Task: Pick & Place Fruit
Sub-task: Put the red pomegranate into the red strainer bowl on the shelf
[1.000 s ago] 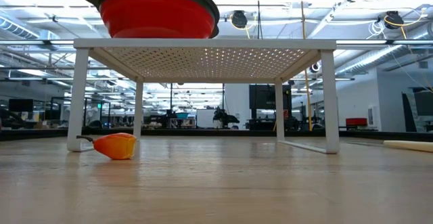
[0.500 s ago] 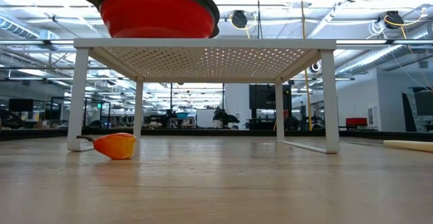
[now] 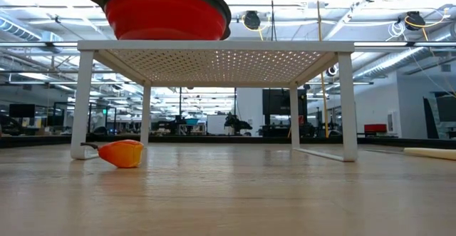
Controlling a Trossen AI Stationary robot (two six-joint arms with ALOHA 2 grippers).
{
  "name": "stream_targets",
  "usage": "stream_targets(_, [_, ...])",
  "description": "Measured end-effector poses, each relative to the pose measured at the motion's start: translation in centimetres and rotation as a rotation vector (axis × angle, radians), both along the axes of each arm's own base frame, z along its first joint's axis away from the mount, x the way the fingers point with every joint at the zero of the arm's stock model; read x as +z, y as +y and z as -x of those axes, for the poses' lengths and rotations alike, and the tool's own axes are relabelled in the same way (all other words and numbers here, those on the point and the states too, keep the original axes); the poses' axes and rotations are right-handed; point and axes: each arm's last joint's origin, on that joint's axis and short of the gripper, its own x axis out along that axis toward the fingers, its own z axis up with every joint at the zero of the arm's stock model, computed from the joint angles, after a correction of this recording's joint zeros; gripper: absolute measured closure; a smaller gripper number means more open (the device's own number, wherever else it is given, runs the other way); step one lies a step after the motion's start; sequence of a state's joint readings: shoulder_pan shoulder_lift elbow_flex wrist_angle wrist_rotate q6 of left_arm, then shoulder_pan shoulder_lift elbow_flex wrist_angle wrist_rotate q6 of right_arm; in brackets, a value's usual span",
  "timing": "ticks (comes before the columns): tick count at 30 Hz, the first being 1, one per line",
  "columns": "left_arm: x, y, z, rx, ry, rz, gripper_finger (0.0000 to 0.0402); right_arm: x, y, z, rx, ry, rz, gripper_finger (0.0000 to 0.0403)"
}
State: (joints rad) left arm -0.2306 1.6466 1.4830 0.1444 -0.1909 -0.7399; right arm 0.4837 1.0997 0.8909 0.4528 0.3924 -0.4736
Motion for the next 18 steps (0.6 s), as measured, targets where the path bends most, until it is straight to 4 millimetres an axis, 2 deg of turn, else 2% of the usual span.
stream_targets(11, [0.0,0.8,-0.2,-0.028,0.001,-0.023,0.0169,-0.6,-1.2,-1.3,-0.058,0.019,0.009,0.0186])
stream_targets(18, [-0.4,1.4,-0.2,-0.055,0.044,-0.017,0.0121,-0.2,-1.7,-1.4,-0.087,-0.020,-0.003,0.0186])
